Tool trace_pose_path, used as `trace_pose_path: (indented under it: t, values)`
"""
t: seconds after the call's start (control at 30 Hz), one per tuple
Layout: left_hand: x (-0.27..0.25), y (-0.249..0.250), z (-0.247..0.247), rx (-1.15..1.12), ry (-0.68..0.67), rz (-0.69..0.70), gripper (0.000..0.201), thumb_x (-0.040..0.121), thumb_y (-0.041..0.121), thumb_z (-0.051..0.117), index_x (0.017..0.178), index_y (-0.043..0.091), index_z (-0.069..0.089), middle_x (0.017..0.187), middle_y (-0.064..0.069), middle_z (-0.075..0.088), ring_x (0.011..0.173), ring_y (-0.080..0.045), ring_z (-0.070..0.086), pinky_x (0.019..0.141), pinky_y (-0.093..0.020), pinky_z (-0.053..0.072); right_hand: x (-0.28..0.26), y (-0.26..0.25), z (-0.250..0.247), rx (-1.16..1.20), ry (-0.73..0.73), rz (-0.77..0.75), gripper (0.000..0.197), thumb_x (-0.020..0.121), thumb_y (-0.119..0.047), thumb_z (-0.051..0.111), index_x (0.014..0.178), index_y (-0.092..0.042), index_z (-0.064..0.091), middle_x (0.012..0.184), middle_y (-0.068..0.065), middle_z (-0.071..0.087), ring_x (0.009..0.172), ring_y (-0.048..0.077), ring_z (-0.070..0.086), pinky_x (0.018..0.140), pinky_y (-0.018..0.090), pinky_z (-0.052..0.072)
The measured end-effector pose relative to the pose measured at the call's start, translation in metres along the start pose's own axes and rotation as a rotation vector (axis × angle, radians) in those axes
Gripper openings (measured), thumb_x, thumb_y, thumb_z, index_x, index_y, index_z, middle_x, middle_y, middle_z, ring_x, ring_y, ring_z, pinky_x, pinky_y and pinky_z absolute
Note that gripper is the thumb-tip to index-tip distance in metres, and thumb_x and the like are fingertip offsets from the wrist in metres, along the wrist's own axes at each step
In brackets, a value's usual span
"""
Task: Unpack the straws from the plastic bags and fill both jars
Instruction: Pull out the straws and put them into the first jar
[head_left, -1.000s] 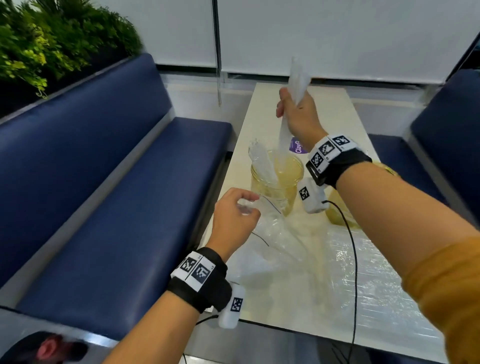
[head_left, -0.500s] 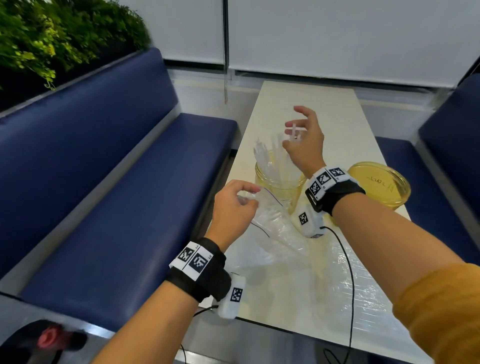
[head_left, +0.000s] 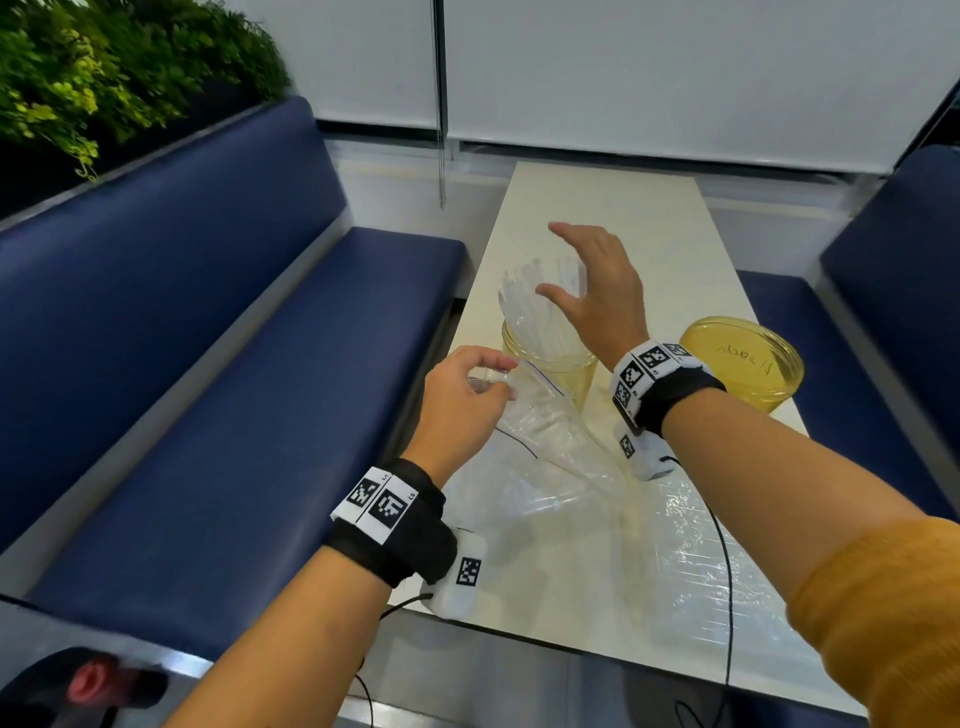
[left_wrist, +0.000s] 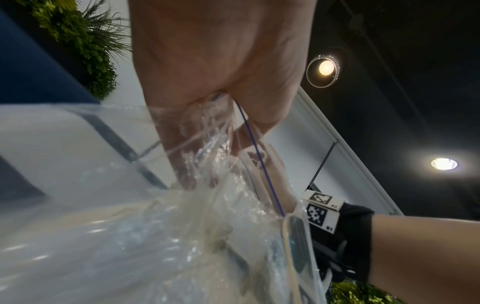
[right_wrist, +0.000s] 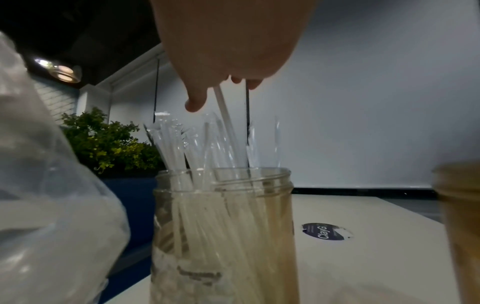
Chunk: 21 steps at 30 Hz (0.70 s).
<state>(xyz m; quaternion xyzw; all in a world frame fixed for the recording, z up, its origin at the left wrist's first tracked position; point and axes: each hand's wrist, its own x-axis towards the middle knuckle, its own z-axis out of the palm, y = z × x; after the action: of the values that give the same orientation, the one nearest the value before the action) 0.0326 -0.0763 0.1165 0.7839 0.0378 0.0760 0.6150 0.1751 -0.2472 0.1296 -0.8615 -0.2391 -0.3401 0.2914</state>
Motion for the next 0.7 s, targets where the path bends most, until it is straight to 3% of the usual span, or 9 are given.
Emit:
trace_pose_path:
  t: [0.13, 0.2, 0.27, 0.33, 0.43, 0.5, 0.57, 0.6, 0.7]
  values:
    - [-0.001, 0.002, 0.001, -0.010, -0.012, -0.010, 0.029, 0.088, -0.002, 0.057, 0.099, 0.020, 0.071, 0.109, 0.002, 0.069, 0.087, -0.019, 0.074, 0.081, -0.056, 0.059, -0.003, 0.002, -0.001, 0.097, 0.099, 0.091, 0.052, 0.093, -0.024, 0.068, 0.140, -0.018, 0.047, 0.130, 0.002, 0.062, 0.118, 0.017, 0.060, 0.098, 0.027, 0.049]
    - [-0.001, 0.003, 0.003, -0.010, -0.014, -0.013, 0.029, 0.088, -0.003, 0.056, 0.100, 0.020, 0.072, 0.111, 0.004, 0.069, 0.085, -0.014, 0.074, 0.081, -0.057, 0.058, -0.006, 0.006, 0.001, -0.012, 0.106, 0.073, 0.029, 0.102, -0.031, 0.051, 0.128, -0.019, 0.057, 0.121, 0.000, 0.067, 0.110, 0.018, 0.063, 0.089, 0.036, 0.055]
    - [0.000, 0.003, 0.004, -0.011, -0.014, -0.011, 0.029, 0.088, -0.003, 0.057, 0.100, 0.019, 0.072, 0.112, 0.006, 0.068, 0.084, -0.012, 0.075, 0.081, -0.056, 0.059, -0.010, 0.011, 0.003, -0.153, 0.062, 0.064, 0.032, 0.105, -0.034, 0.038, 0.115, -0.019, 0.065, 0.114, 0.000, 0.067, 0.107, 0.021, 0.060, 0.082, 0.044, 0.053]
    - [0.002, 0.004, 0.005, -0.010, -0.017, -0.008, 0.029, 0.088, -0.002, 0.057, 0.100, 0.019, 0.072, 0.113, 0.006, 0.068, 0.085, -0.014, 0.075, 0.081, -0.055, 0.059, -0.014, 0.017, 0.004, -0.260, -0.087, 0.117, 0.038, 0.107, -0.033, 0.032, 0.120, -0.018, 0.064, 0.124, 0.005, 0.062, 0.118, 0.027, 0.054, 0.091, 0.046, 0.048]
    - [0.005, 0.005, 0.005, -0.010, -0.036, 0.000, 0.030, 0.088, -0.002, 0.057, 0.103, 0.019, 0.072, 0.117, 0.004, 0.068, 0.090, -0.016, 0.074, 0.084, -0.051, 0.060, -0.022, 0.026, 0.003, -0.448, -0.363, 0.187, 0.048, 0.107, -0.037, 0.023, 0.149, -0.021, 0.039, 0.155, 0.013, 0.036, 0.142, 0.032, 0.033, 0.111, 0.052, 0.031]
    - [0.006, 0.006, 0.006, -0.005, -0.064, 0.009, 0.032, 0.088, -0.003, 0.059, 0.108, 0.019, 0.071, 0.121, 0.005, 0.066, 0.097, -0.017, 0.072, 0.084, -0.041, 0.061, -0.020, 0.021, -0.008, -0.428, -0.362, 0.204, 0.054, 0.105, -0.045, 0.027, 0.154, -0.023, 0.030, 0.160, 0.012, 0.028, 0.147, 0.032, 0.025, 0.116, 0.052, 0.025]
    - [0.006, 0.007, 0.007, 0.000, -0.107, 0.020, 0.039, 0.087, -0.008, 0.056, 0.114, 0.017, 0.069, 0.125, 0.004, 0.065, 0.104, -0.016, 0.071, 0.075, -0.025, 0.055, -0.012, 0.005, -0.027, -0.341, -0.193, 0.132, 0.048, 0.101, -0.048, 0.041, 0.137, -0.020, 0.054, 0.139, 0.011, 0.052, 0.128, 0.029, 0.047, 0.104, 0.045, 0.041]
    - [0.007, 0.008, 0.008, 0.009, -0.131, 0.028, 0.045, 0.085, -0.012, 0.053, 0.118, 0.016, 0.068, 0.127, 0.004, 0.063, 0.104, -0.015, 0.071, 0.069, -0.017, 0.051, -0.009, -0.009, -0.039, -0.277, -0.073, 0.052, 0.037, 0.099, -0.045, 0.048, 0.114, -0.017, 0.068, 0.113, 0.007, 0.063, 0.104, 0.025, 0.058, 0.087, 0.041, 0.049]
    - [0.008, 0.009, 0.010, 0.040, -0.182, 0.066, 0.057, 0.080, -0.018, 0.049, 0.124, 0.015, 0.064, 0.130, 0.003, 0.061, 0.104, -0.012, 0.070, 0.062, -0.009, 0.048, -0.013, -0.044, -0.064, -0.109, -0.147, -0.219, 0.042, 0.092, -0.030, 0.055, 0.053, -0.018, 0.049, 0.050, -0.003, 0.046, 0.045, 0.018, 0.040, 0.049, 0.029, 0.038]
